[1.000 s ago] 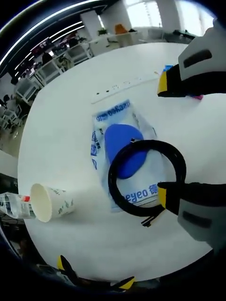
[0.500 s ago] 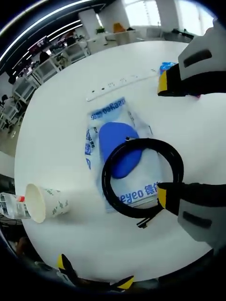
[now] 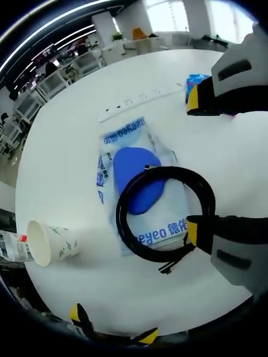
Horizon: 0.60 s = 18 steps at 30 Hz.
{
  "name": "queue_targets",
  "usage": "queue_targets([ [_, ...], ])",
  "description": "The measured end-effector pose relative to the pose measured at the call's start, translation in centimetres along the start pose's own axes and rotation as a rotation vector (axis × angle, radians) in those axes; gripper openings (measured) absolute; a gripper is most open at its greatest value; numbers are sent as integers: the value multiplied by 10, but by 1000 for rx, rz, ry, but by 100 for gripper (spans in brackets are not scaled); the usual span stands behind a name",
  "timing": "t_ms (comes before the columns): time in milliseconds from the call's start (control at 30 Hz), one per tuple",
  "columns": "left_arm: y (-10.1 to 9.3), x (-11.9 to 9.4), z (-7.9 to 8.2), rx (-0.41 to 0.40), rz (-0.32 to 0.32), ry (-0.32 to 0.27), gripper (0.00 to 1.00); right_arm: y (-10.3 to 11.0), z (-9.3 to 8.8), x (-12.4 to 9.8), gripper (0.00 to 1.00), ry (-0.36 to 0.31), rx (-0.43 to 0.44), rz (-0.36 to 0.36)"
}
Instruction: Arrange the tabletop items into an orderly group along one side of the table until the central work area is clear of visible clutter.
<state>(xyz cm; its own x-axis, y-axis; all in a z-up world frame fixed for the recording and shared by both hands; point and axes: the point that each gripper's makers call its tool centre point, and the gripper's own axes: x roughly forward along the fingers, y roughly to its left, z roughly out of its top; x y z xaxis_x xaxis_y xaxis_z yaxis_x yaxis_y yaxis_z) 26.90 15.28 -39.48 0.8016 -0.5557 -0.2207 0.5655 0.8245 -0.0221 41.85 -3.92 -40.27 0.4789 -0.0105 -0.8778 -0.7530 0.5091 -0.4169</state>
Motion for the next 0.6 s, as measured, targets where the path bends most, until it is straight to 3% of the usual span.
queue_targets([
  [600,-3,13,1,5,-24,38,73,-2,-2,4,66,4,14,5],
])
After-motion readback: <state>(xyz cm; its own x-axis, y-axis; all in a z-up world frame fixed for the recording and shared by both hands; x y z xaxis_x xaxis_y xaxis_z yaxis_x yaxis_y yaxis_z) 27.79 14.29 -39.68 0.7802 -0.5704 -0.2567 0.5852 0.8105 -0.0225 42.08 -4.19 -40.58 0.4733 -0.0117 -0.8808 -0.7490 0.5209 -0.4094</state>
